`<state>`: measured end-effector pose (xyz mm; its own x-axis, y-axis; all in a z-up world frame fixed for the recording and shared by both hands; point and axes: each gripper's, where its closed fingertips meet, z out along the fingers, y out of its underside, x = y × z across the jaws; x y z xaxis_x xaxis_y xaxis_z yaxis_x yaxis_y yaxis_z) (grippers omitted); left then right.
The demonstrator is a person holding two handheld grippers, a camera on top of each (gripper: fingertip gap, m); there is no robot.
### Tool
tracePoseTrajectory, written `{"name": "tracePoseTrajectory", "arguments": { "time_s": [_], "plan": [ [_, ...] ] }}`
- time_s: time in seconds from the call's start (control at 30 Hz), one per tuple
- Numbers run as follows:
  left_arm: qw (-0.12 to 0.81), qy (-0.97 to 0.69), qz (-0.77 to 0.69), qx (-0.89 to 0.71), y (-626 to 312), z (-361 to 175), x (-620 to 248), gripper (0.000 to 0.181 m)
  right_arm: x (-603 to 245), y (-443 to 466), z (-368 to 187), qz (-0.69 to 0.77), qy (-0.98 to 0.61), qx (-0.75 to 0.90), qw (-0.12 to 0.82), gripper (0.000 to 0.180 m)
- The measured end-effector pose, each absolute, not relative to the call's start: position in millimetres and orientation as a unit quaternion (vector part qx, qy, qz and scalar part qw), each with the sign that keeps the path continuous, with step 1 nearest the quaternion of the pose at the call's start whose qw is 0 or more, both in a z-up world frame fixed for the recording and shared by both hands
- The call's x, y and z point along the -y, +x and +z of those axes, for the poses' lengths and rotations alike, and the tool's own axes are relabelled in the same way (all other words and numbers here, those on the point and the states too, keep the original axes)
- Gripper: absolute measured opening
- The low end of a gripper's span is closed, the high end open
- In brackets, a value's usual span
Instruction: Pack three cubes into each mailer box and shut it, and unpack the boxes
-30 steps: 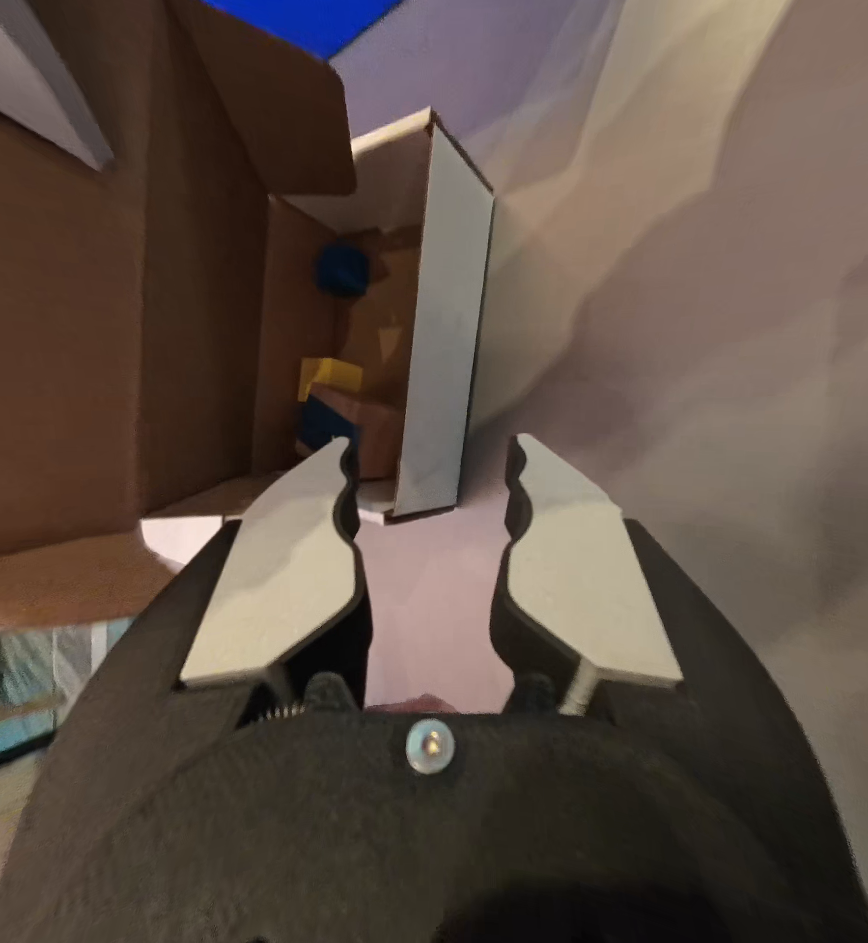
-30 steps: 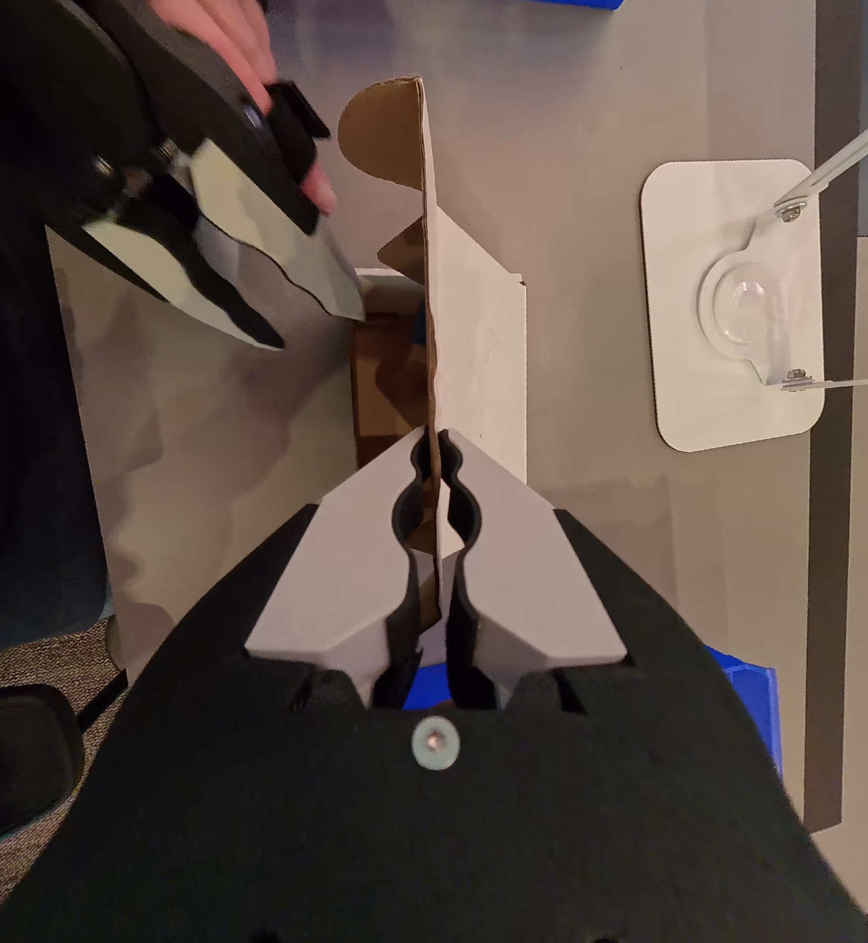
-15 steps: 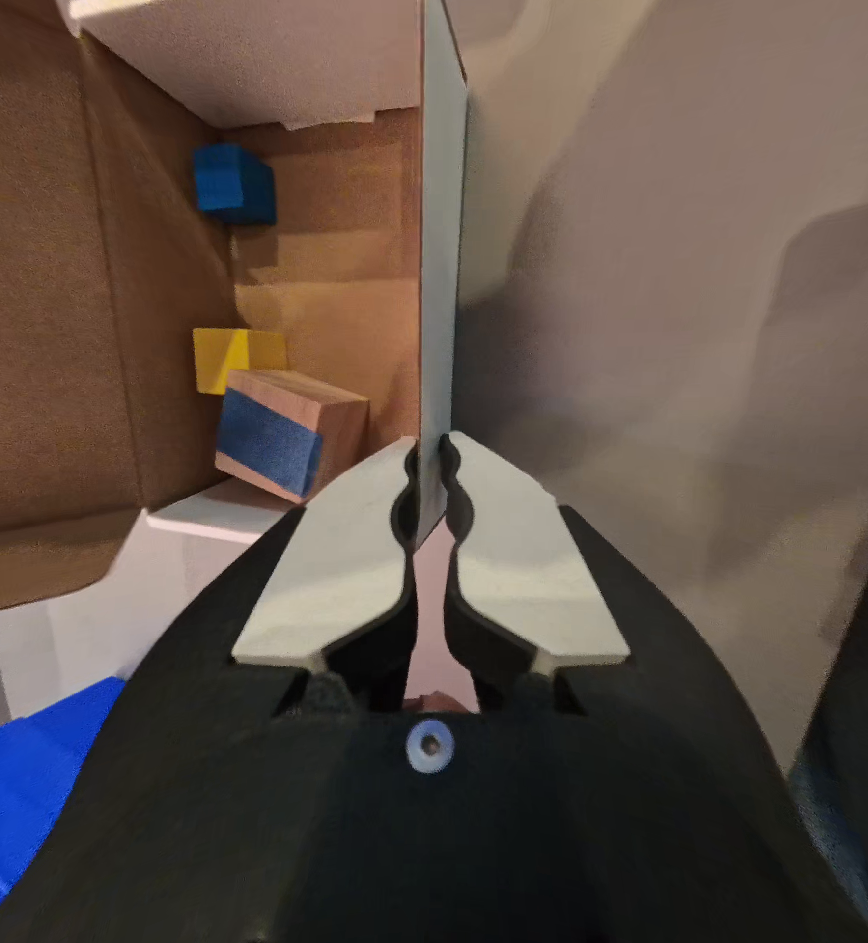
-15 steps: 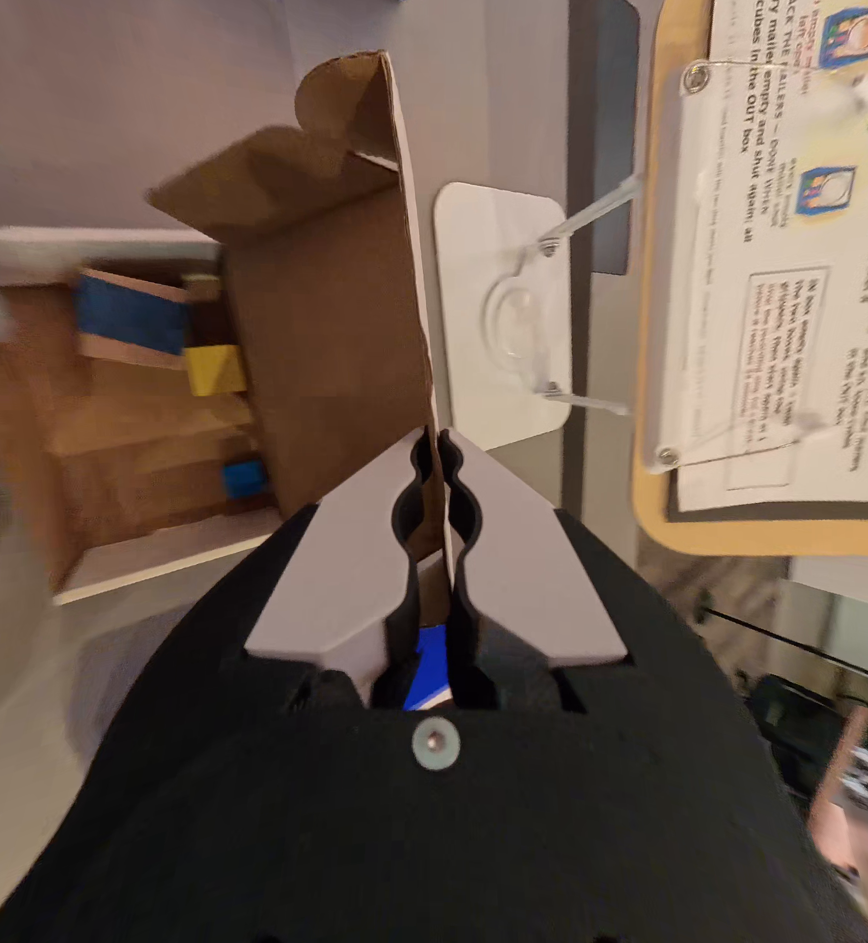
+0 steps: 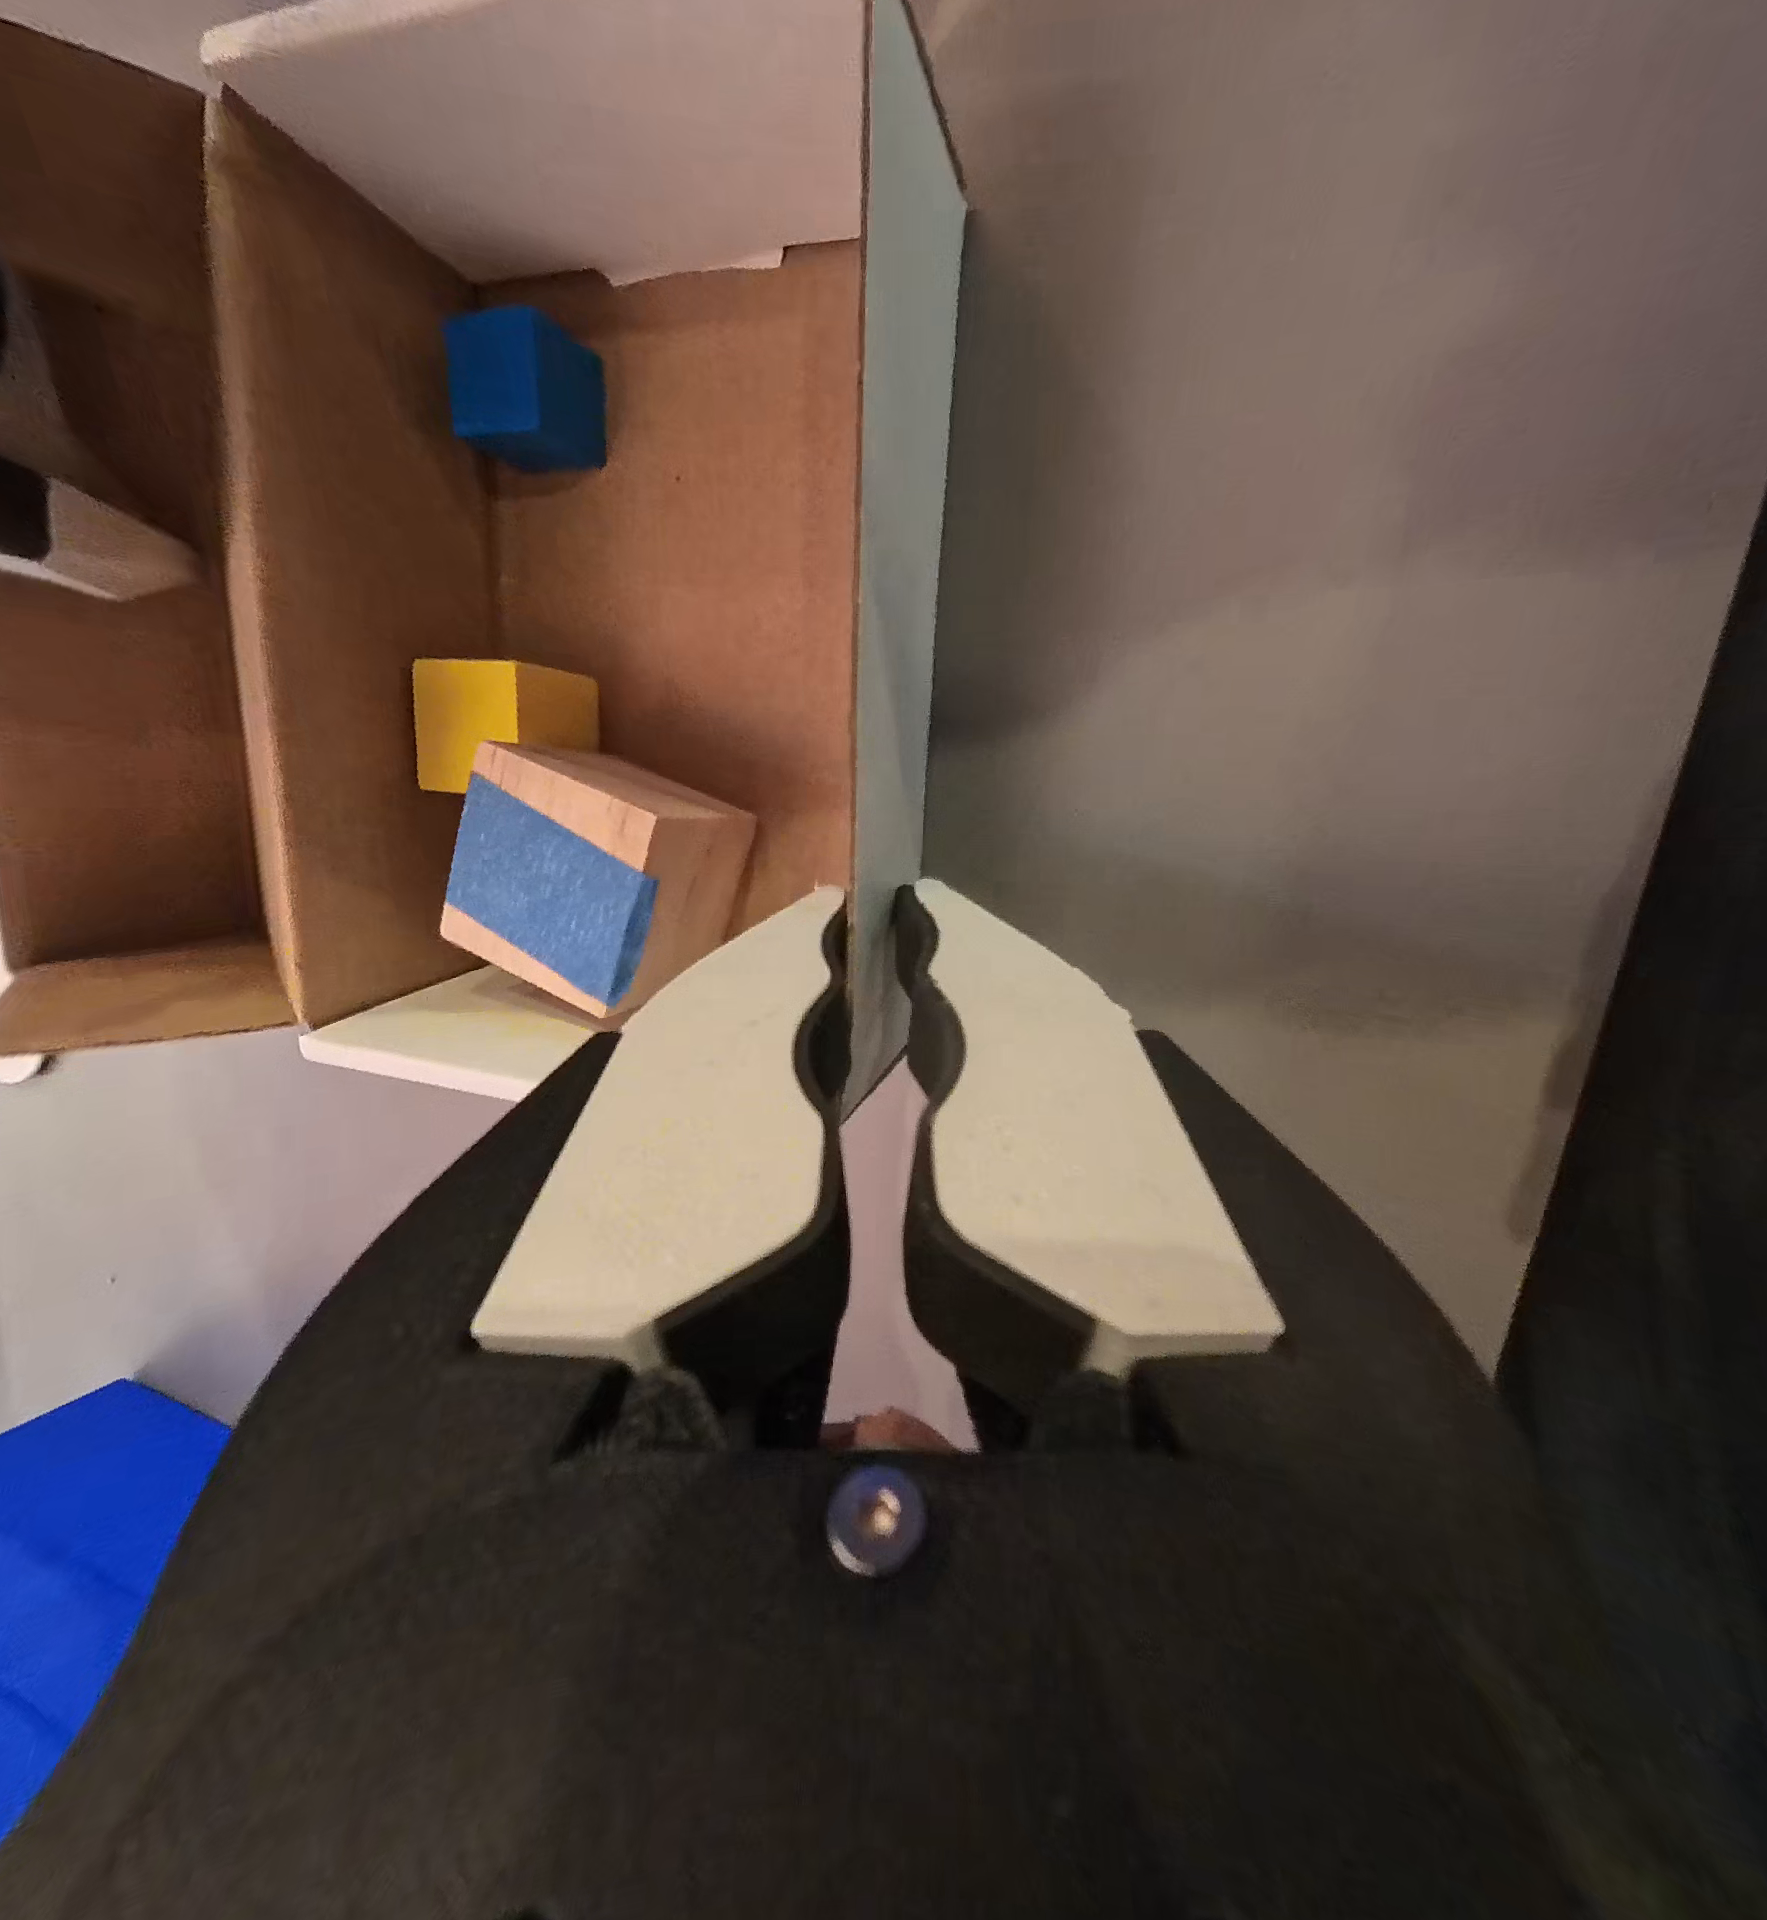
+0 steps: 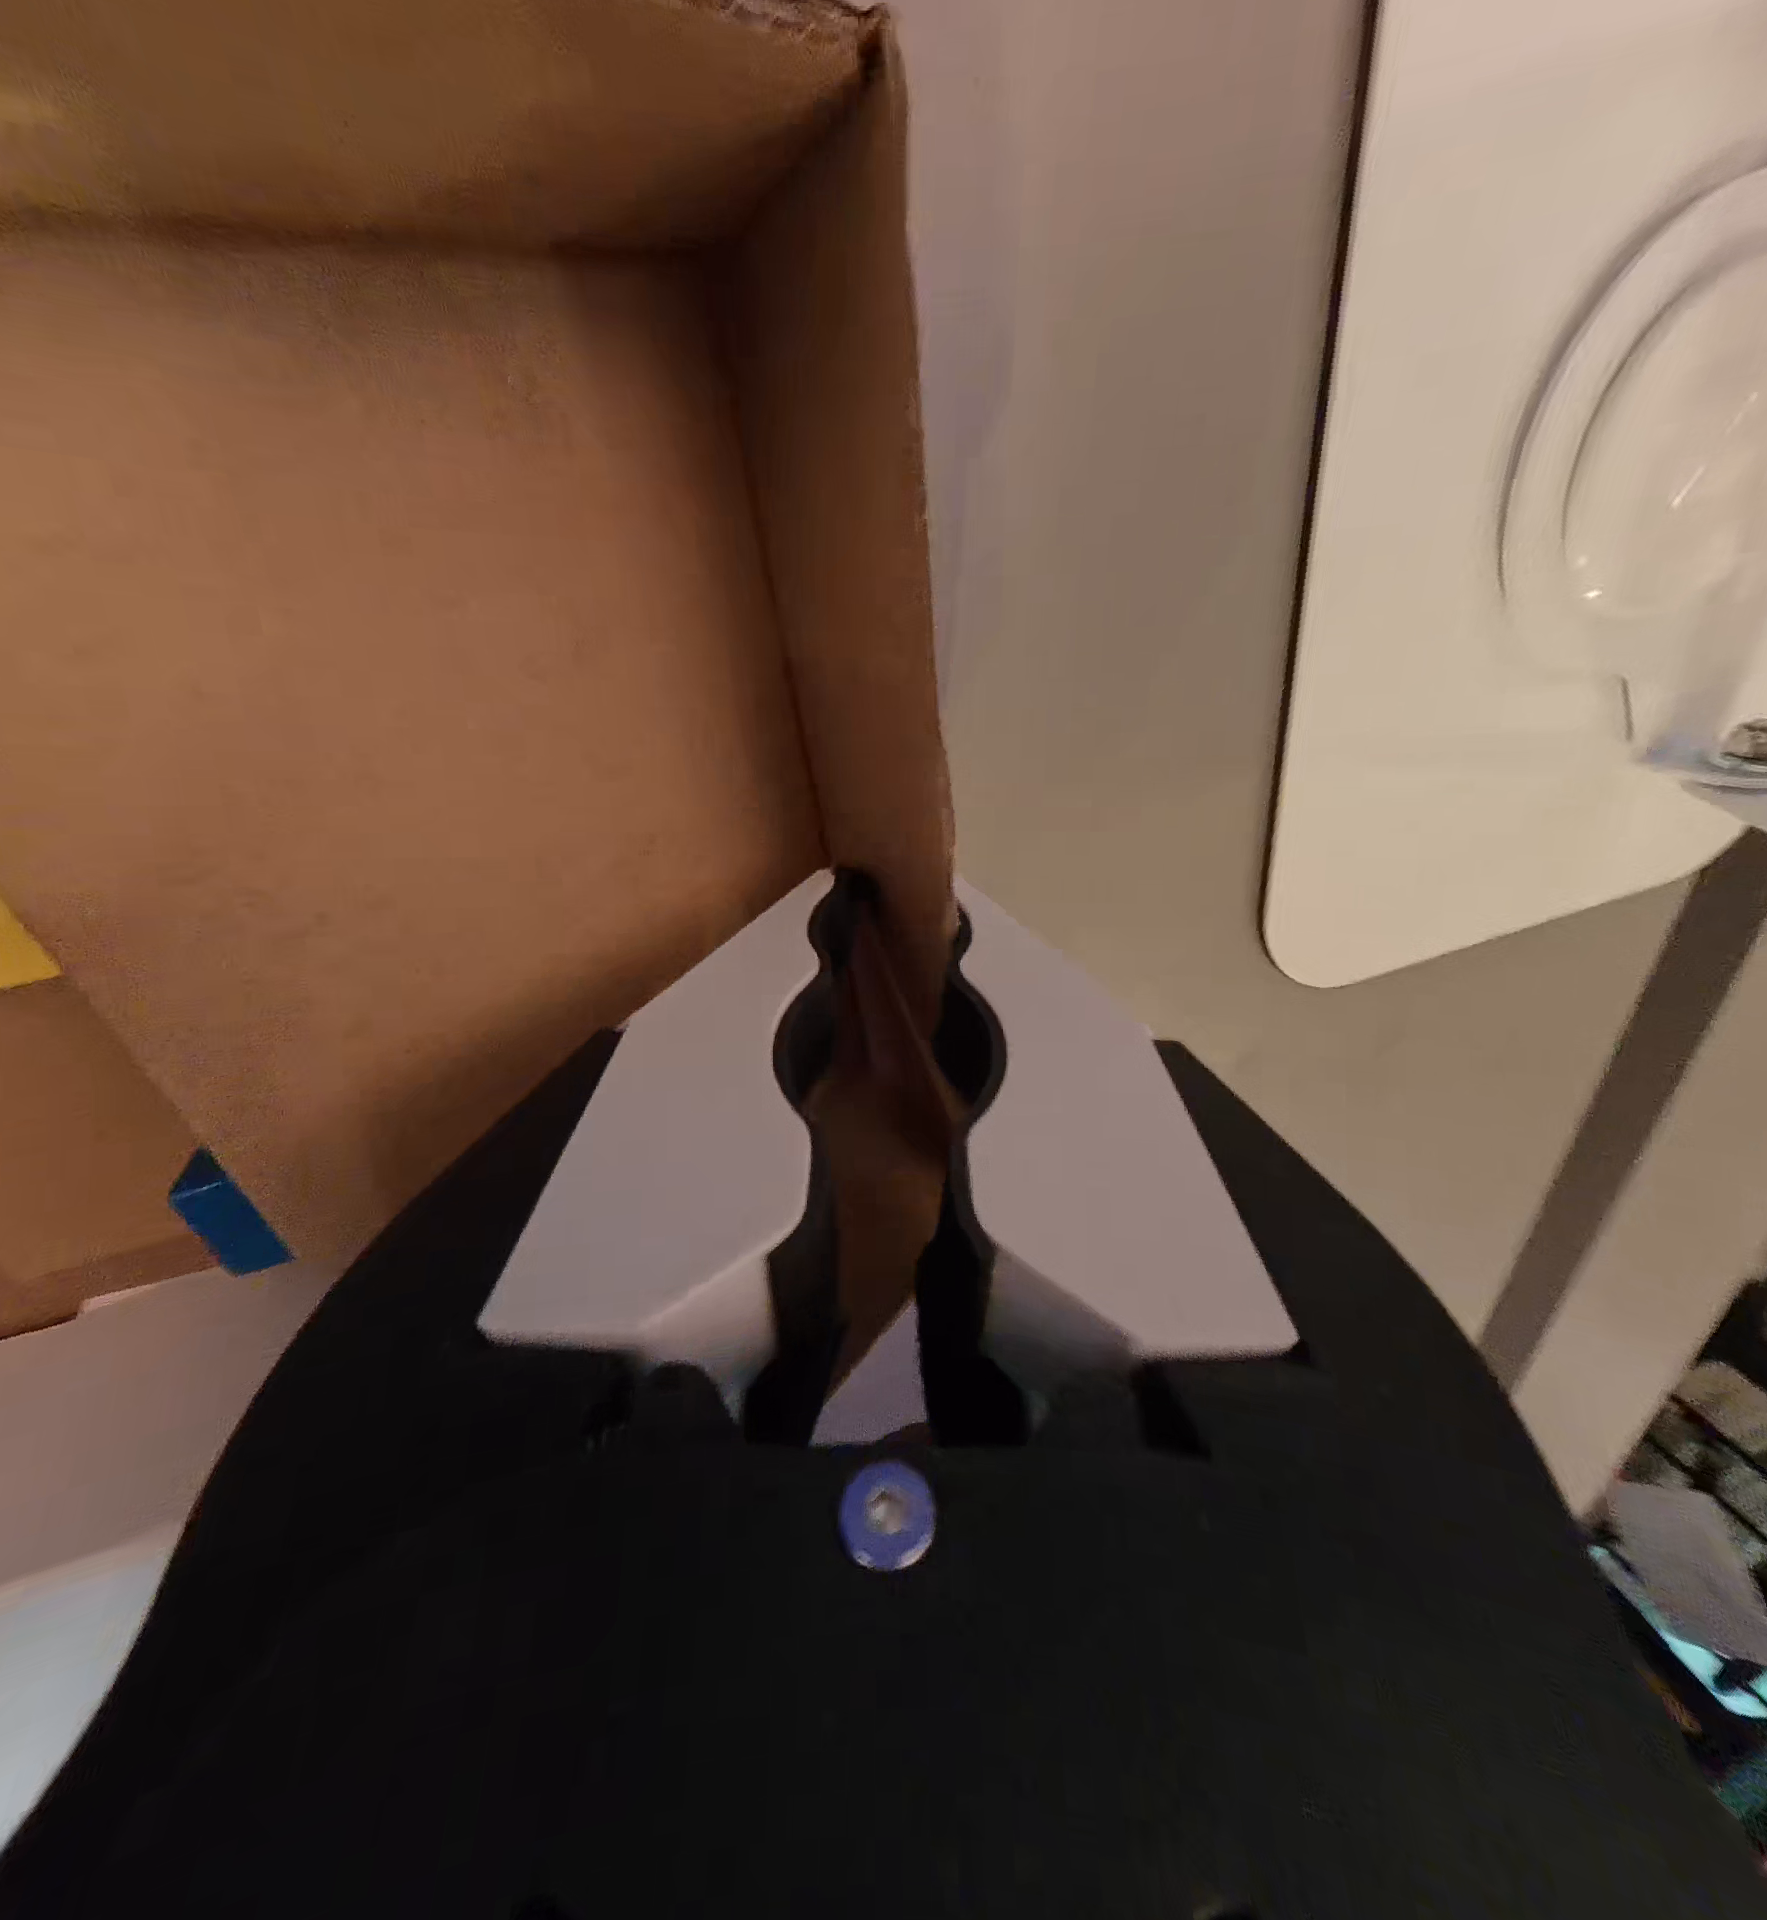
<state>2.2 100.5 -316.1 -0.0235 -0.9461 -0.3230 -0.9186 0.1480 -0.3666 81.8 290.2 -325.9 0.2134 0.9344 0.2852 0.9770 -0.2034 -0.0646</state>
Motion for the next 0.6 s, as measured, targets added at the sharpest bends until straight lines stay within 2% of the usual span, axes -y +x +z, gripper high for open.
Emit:
{"name": "tracePoseTrajectory", "arguments": {
  "time_s": [0.17, 0.23, 0.37, 0.5, 0.6],
  "plan": [
    [0.253, -0.655, -0.031, -0.711, 2, -316, -100, 0.006, -293, 82, -322, -0.094, -0.775, 0.615, 0.11, 0.013],
    [0.255, -0.655, -0.029, -0.71, 2, -316, -100, 0.006, -297, 82, -312, -0.103, -0.776, 0.608, 0.137, 0.024],
    [0.255, -0.661, -0.028, -0.706, 3, -316, -101, 0.006, -296, 74, -275, -0.08, -0.779, 0.589, 0.201, 0.045],
    [0.252, -0.662, -0.027, -0.706, 4, -316, -100, 0.005, -283, 69, -226, -0.046, -0.773, 0.578, 0.257, 0.057],
    [0.254, -0.662, -0.028, -0.705, 4, -316, -101, 0.006, -257, 65, -195, -0.015, -0.762, 0.584, 0.279, 0.054]
  ]
}}
